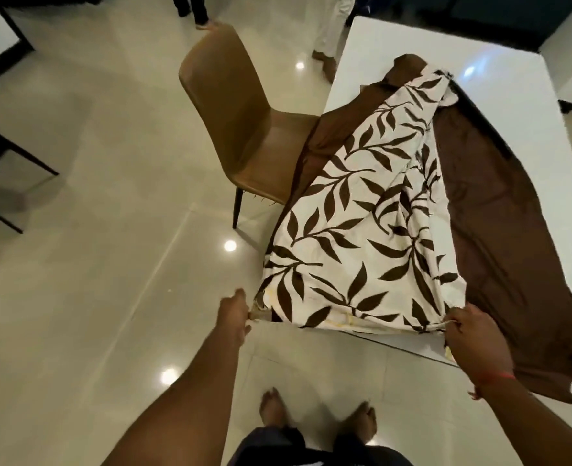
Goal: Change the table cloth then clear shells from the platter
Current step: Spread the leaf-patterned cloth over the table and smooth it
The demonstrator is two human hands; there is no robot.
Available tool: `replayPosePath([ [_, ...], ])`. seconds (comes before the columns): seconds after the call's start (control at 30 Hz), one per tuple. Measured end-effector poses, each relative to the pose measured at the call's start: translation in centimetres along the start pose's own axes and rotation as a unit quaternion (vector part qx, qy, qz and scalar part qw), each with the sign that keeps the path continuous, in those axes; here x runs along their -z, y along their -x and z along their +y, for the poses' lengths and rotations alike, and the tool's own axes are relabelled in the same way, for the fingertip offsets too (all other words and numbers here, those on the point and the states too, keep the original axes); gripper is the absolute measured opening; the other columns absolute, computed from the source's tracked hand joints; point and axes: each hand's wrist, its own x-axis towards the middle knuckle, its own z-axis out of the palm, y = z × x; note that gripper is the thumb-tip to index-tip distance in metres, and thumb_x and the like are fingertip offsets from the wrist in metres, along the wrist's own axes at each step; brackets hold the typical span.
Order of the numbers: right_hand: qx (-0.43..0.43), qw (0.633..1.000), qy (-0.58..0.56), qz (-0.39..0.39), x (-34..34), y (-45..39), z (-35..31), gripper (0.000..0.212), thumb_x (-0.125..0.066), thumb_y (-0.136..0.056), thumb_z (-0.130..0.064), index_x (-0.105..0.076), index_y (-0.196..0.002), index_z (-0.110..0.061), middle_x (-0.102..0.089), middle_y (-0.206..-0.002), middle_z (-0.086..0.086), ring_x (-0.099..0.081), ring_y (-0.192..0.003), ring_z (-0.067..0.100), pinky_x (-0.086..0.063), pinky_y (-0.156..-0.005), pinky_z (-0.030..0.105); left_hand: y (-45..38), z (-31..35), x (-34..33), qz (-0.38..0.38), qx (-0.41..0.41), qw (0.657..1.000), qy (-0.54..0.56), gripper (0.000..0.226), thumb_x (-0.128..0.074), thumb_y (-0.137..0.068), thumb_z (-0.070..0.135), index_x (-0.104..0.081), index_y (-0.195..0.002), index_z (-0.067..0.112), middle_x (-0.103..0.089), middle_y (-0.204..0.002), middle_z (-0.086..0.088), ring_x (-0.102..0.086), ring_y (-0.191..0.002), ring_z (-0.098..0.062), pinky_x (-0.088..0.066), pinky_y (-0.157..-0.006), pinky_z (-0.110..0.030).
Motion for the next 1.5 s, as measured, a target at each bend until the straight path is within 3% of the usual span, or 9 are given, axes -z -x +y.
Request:
replayPosePath([
  [0.1, -0.056, 0.996, 0.07, -0.003, 0.2, 1.3, 1.7, 0.013, -0.054, -0.083, -0.003, -0.065, -0.079, -0.009, -0.061, -0.087, 0.011, -0.058, -0.08, 0.035, -0.051, -0.071, 0.041, 0.8, -0.5, -1.7, -0.053, 0.014, 0.998, -0.041, 0.033, -0.049, -0.096, 0.046, -0.06, -0.104, 0.015, -0.067, -0.102, -0.008, -0.065, -0.098, -0.029, -0.057, -0.087, -0.047],
  [0.23, -0.145, 0.987, 0.065, -0.002, -0.2, 2.1, 3.0, 0.015, -0.055, -0.078, -0.008, -0.067, -0.077, -0.017, -0.059, -0.079, 0.009, -0.057, -0.07, 0.033, -0.053, -0.066, 0.04, 0.3, -0.3, -2.6, 0.002, -0.101, 0.986, -0.13, 0.032, -0.053, -0.096, 0.036, -0.065, -0.092, 0.007, -0.069, -0.093, -0.015, -0.066, -0.087, -0.033, -0.057, -0.085, -0.049],
  [0.63, -0.214, 0.961, 0.174, -0.034, 0.2, 1.4, 6.7, 0.015, -0.053, -0.089, -0.024, -0.067, -0.094, -0.024, -0.056, -0.1, 0.01, -0.055, -0.095, 0.036, -0.05, -0.081, 0.044, 3.9, -2.7, -3.0, 0.015, -0.09, 0.996, 0.008, 0.016, -0.048, -0.084, 0.001, -0.051, -0.068, 0.004, -0.046, -0.063, -0.01, -0.043, -0.056, -0.021, -0.044, -0.054, -0.029],
  [0.83, -0.187, 0.975, 0.117, -0.037, 0.6, -0.3, 11.1, 0.006, -0.058, -0.085, -0.027, -0.063, -0.084, -0.027, -0.059, -0.1, 0.009, -0.054, -0.095, 0.036, -0.047, -0.081, 0.043, 4.8, -5.5, -4.4, 0.038, -0.095, 0.992, -0.074, 0.012, -0.053, -0.084, 0.004, -0.055, -0.073, 0.0, -0.048, -0.071, -0.015, -0.048, -0.065, -0.026, -0.054, -0.063, -0.036],
  [1.0, -0.03, 0.997, -0.038, -0.066, 1.0, -4.1, 17.3, 0.027, -0.062, -0.079, -0.005, -0.068, -0.085, -0.031, -0.066, -0.095, 0.011, -0.06, -0.089, 0.033, -0.05, -0.083, 0.041, 6.1, -8.8, -7.1, 0.12, -0.089, 0.98, -0.134, 0.032, -0.054, -0.085, 0.031, -0.062, -0.088, 0.0, -0.062, -0.09, -0.018, -0.063, -0.088, -0.038, -0.056, -0.086, -0.047],
  [1.13, -0.065, 0.993, -0.041, 0.089, 2.2, -5.1, 23.7, 0.029, -0.05, -0.086, -0.018, -0.063, -0.107, -0.002, -0.059, -0.101, 0.026, -0.057, -0.09, 0.047, -0.049, -0.082, 0.051, 10.0, -10.7, -11.7, 0.344, -0.134, 0.913, -0.175, 0.036, -0.063, -0.087, 0.018, -0.058, -0.114, -0.006, -0.056, -0.119, -0.031, -0.055, -0.11, -0.051, -0.047, -0.089, -0.054],
  [1.23, -0.183, 0.983, 0.001, 0.015, 2.8, -5.2, 28.2, 0.046, -0.067, -0.085, -0.028, -0.053, -0.119, -0.002, -0.054, -0.116, 0.028, -0.053, -0.102, 0.05, -0.049, -0.086, 0.054, 12.7, -11.6, -17.2, 0.369, -0.314, 0.823, -0.295, 0.029, -0.065, -0.08, 0.014, -0.06, -0.104, 0.0, -0.055, -0.109, -0.029, -0.054, -0.104, -0.05, -0.048, -0.085, -0.058],
  [1.33, -0.167, 0.985, -0.015, -0.048, 2.9, -5.2, 30.6, 0.049, -0.068, -0.087, -0.031, -0.051, -0.124, -0.004, -0.055, -0.117, 0.024, -0.055, -0.105, 0.045, -0.049, -0.09, 0.049, 15.0, -13.4, -24.3, 0.257, -0.5, 0.682, -0.469, 0.026, -0.057, -0.08, 0.02, -0.064, -0.101, 0.006, -0.06, -0.1, -0.018, -0.055, -0.094, -0.037, -0.046, -0.083, -0.048],
  [1.5, -0.134, 0.963, -0.231, -0.047, 3.7, -5.7, 31.8, 0.038, -0.056, -0.092, -0.01, -0.049, -0.13, -0.008, -0.063, -0.122, 0.017, -0.06, -0.11, 0.038, -0.047, -0.094, 0.041, 20.2, -15.3, -36.0, 0.014, -0.596, 0.574, -0.561, 0.033, -0.044, -0.079, 0.028, -0.062, -0.103, 0.014, -0.059, -0.102, -0.007, -0.057, -0.091, -0.027, -0.051, -0.079, -0.043],
])
